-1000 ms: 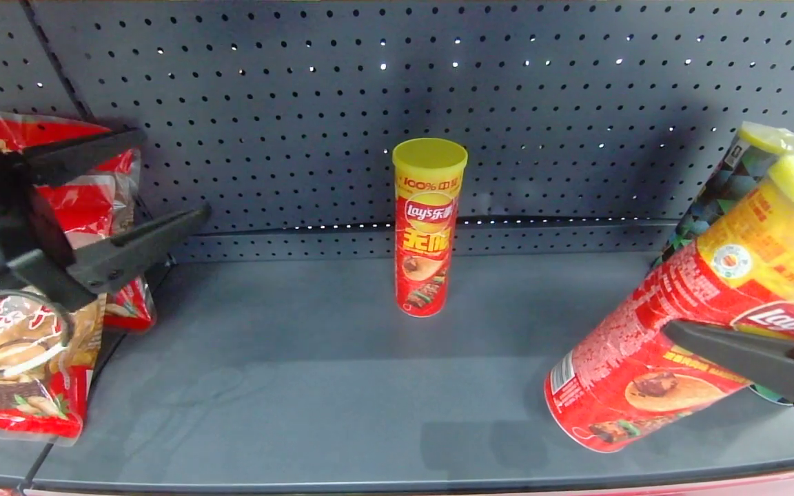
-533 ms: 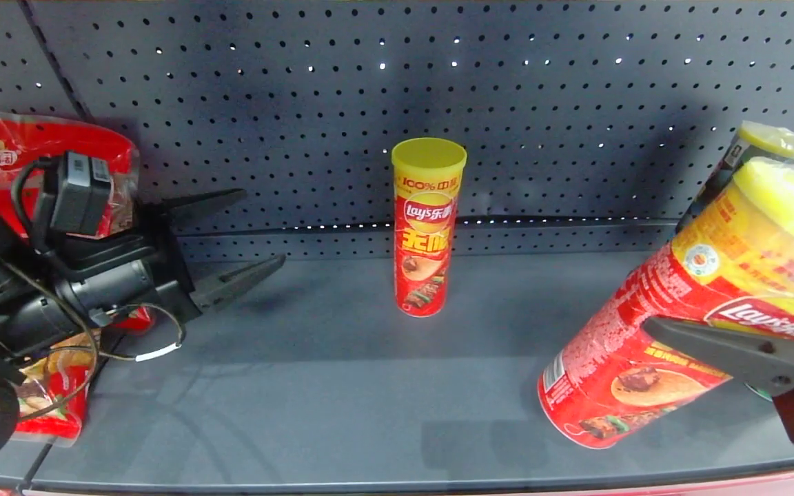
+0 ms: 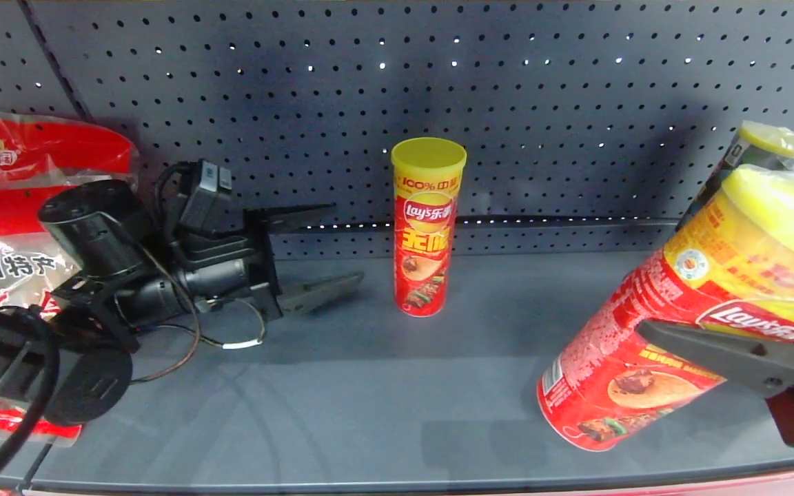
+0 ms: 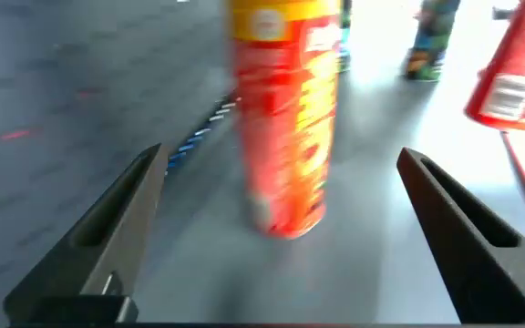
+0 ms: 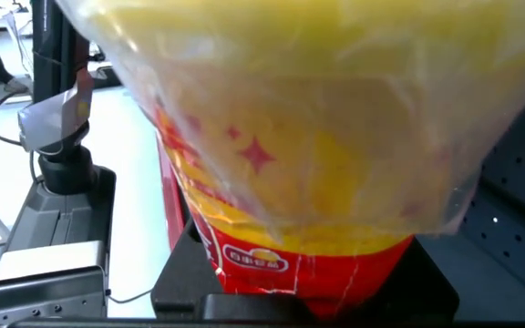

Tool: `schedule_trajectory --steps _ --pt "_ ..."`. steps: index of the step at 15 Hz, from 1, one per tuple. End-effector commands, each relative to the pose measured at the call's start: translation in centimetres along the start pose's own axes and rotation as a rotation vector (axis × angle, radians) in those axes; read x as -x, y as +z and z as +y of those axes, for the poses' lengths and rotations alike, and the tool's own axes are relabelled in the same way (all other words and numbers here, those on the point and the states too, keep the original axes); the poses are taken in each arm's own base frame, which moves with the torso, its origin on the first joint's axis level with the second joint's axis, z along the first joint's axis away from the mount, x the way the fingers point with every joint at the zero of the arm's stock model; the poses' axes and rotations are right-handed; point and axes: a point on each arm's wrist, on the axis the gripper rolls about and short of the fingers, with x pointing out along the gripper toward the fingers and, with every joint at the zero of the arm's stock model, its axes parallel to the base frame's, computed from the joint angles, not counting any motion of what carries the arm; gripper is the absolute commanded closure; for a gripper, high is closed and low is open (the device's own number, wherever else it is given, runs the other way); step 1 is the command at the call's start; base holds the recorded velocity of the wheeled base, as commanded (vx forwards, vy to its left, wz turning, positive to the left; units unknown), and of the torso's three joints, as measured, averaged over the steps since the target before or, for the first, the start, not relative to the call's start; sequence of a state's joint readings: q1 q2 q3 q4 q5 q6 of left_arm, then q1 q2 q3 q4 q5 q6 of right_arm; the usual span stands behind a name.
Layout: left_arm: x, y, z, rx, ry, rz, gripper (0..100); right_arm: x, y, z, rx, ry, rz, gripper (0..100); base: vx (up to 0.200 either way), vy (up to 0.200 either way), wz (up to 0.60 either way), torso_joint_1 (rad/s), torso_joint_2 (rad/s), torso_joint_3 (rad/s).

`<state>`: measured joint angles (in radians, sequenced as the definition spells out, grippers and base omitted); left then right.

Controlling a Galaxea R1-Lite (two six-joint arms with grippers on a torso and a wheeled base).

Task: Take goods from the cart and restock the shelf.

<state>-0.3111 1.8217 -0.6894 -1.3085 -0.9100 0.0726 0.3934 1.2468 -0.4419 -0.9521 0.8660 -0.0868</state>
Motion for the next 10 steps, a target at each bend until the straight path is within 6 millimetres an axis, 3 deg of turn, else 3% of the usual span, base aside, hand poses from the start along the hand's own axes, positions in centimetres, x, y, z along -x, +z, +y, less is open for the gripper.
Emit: schedule_trajectory --steps 1,10 --pt "-4.0 -1.3 -0.6 0.028 -0.096 -0.016 0 -0.1 -0.1 -0.1 -0.003 0.003 0.003 100 0.000 0.000 0.00 0.000 0.00 0.000" --pt "-6.8 -3.7 1.9 0.045 -0.062 -0.022 0 -1.7 -0.8 -0.3 -0.021 0.061 0.018 100 0.000 0.000 0.00 0.000 0.00 0.000"
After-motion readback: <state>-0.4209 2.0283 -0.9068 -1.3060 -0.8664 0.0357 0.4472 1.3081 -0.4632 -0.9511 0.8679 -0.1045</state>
